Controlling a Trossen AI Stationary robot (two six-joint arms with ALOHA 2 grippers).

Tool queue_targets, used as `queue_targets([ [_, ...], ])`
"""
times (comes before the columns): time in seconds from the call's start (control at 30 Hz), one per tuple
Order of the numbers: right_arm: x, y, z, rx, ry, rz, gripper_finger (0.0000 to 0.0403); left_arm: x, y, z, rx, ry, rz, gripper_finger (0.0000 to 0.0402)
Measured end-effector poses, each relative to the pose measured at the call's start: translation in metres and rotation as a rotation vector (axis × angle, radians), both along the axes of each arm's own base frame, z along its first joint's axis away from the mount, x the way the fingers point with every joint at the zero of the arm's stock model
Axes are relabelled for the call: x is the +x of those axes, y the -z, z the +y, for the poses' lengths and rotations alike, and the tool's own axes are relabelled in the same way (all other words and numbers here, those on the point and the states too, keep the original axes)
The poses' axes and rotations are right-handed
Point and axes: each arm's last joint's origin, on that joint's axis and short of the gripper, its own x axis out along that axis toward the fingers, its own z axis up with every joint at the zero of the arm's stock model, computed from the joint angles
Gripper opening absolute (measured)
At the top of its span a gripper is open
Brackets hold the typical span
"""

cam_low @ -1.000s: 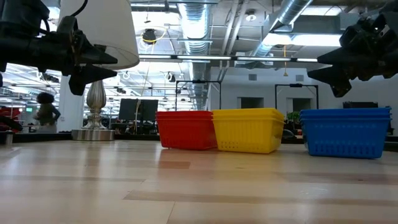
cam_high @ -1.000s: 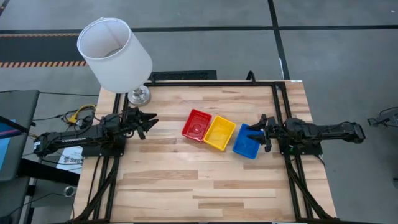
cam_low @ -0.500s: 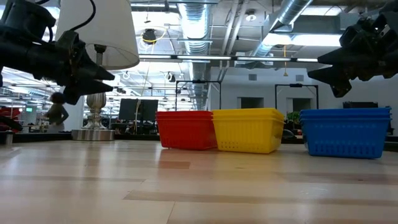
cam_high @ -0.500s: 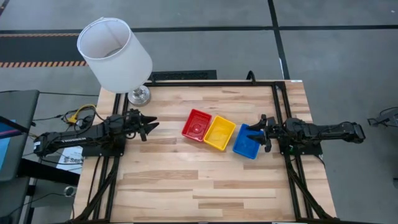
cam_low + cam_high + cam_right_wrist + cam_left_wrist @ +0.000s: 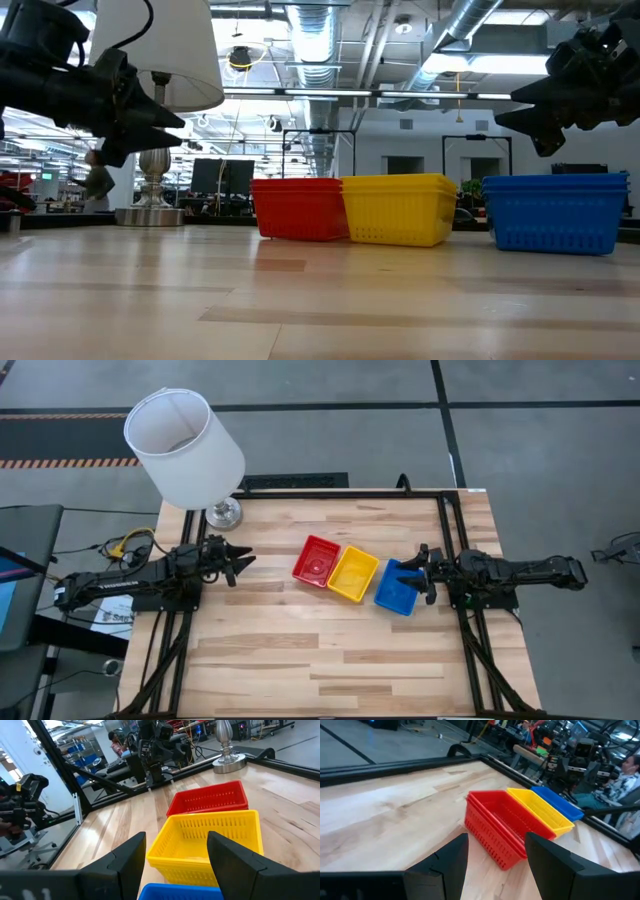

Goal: Stack baskets by color
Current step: Return to Home Position

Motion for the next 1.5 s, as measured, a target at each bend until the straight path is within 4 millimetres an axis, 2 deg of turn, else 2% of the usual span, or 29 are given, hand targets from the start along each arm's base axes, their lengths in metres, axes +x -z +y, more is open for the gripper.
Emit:
queue_targets([
  [0.17,0.000,0.000,0.000,0.000,0.000,0.000,0.0233,0.000,-0.003,0.002,0.052,-0.051,-0.010,0.0185],
  [0.37,0.000,0.000,0.000,0.000,0.000,0.000,0.0233,-0.002,-0.025,-0.001,0.306,-0.024,-0.162,0.0185],
  [0.43,0.000,0.000,0.000,0.000,0.000,0.000,0.0233,-0.004,-0.028,-0.002,0.344,-0.022,-0.179,0.0185],
  [0.63,0.000,0.000,0.000,0.000,0.000,0.000,0.0233,-0.011,-0.019,-0.006,0.319,0.004,-0.111,0.0185],
  [0.8,0.000,0.000,0.000,0.000,0.000,0.000,0.0233,-0.013,-0.022,-0.006,0.352,-0.005,-0.133,0.0185],
  [1.13,0.000,0.000,0.000,0.000,-0.001,0.001,0.0233,-0.012,-0.020,-0.007,0.239,0.030,-0.159,0.0185],
  [1.5,0.000,0.000,0.000,0.000,-0.002,0.001,0.0233,-0.012,-0.020,-0.007,0.245,0.031,-0.157,0.0185],
])
